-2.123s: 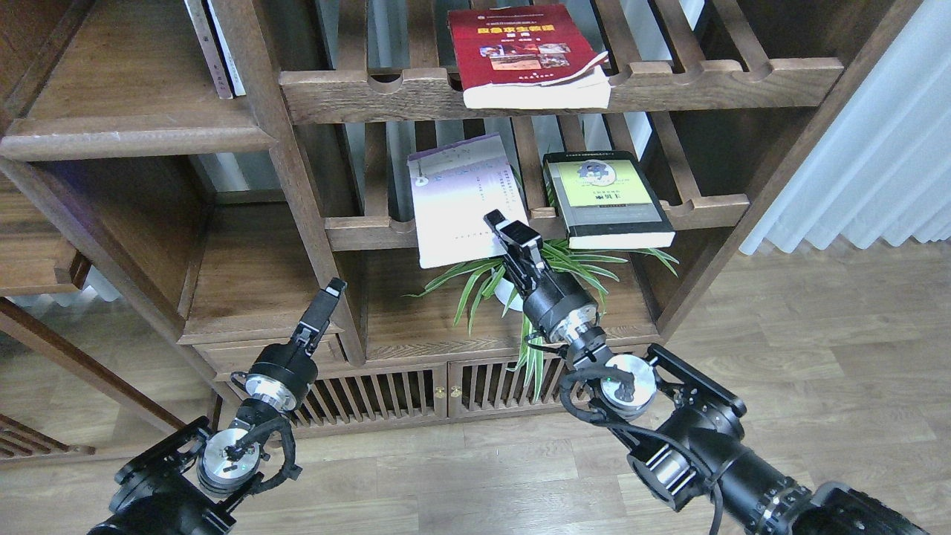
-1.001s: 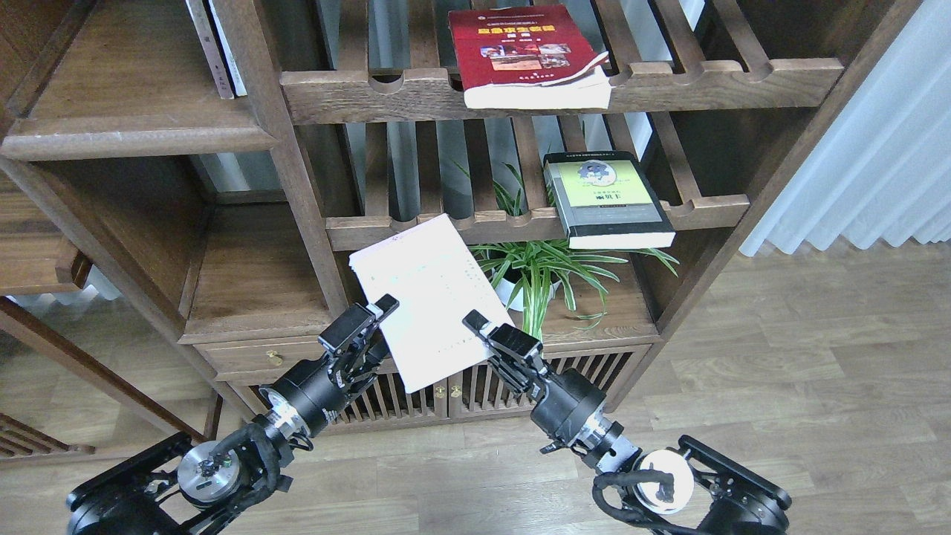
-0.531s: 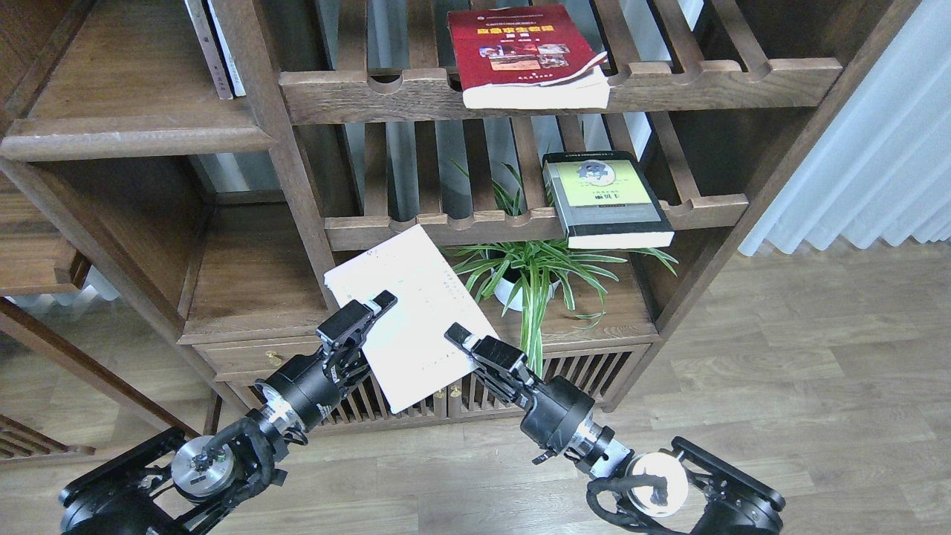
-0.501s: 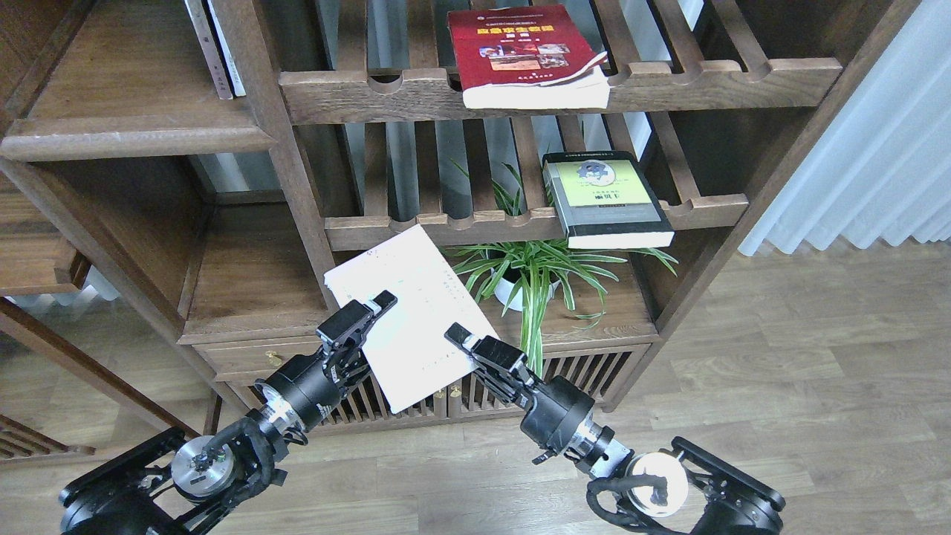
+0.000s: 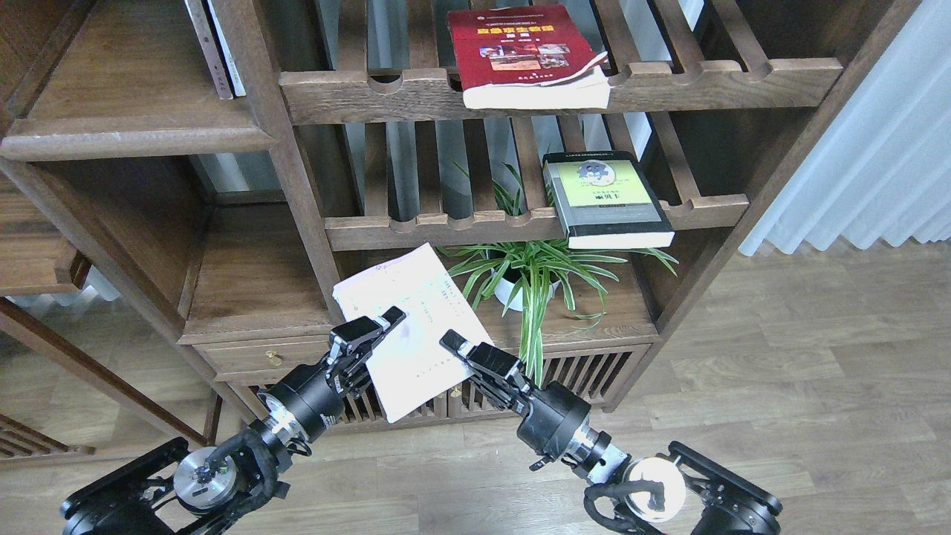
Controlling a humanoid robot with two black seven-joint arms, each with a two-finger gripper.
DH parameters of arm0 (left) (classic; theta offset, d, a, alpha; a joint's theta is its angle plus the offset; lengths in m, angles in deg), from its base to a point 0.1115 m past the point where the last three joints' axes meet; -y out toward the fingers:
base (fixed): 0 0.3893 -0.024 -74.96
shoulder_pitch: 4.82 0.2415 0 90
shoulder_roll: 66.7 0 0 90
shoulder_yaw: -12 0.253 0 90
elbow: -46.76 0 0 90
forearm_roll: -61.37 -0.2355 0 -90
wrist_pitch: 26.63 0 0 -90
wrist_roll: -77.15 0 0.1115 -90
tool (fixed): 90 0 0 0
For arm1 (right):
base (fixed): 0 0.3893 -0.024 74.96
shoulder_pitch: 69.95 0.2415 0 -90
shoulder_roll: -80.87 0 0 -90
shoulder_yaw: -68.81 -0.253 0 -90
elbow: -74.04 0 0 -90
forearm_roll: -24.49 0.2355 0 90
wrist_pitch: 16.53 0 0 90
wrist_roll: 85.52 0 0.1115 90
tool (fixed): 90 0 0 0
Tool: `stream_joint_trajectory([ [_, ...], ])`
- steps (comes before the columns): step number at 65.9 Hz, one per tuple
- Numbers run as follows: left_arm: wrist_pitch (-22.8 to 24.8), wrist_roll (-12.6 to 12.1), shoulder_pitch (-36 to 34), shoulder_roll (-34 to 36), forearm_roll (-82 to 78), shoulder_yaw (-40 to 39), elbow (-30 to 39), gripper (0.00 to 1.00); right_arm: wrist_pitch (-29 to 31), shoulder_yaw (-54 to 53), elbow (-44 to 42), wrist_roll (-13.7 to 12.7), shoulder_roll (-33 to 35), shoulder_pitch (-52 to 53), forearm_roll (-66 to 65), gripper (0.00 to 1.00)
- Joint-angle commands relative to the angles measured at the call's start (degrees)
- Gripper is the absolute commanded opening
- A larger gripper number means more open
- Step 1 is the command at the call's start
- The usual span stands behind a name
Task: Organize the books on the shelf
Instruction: 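Hold the white book between both grippers and lift it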
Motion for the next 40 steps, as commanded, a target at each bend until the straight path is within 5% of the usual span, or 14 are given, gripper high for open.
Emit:
stream_joint_trajectory([
  [1,0.0,-0.13,0.11,0.11,-0.17,0.22,0.18,0.09,-0.07,-0.08,-0.06,0.1,-0.02,-0.01,-0.03,0.21],
  [13,0.0,-0.13,0.46,0.81,-0.26,0.05,0.0,0.1,-0.07,-0.6,0.03,0.63,-0.11,-0.54,-0.03,0.59],
  [14,0.0,-0.13,0.55,0.9,-0.26,0.05,0.0,0.1,-0.07,-0.6,0.03,0.63,-0.11,-0.71,-0.03,0.7],
  [18,0.0,-0.13,0.55,0.9,-0.26,-0.04,0.0,0.1,-0.07,-0.69,0.03,0.72,-0.11,-0.71,-0.12,0.82],
  [30,0.0,-0.21,0.99,1.07,-0.44,-0.3,0.0,0.1,-0.07,-1.13,0.03,0.72,-0.2,-0.71,-0.12,0.97],
  [40,0.0,-0.04,1.43,2.48,-1.67,-0.3,0.09,0.1,-0.07,-3.77,-0.15,0.8,-0.29,-0.71,-0.12,0.98],
])
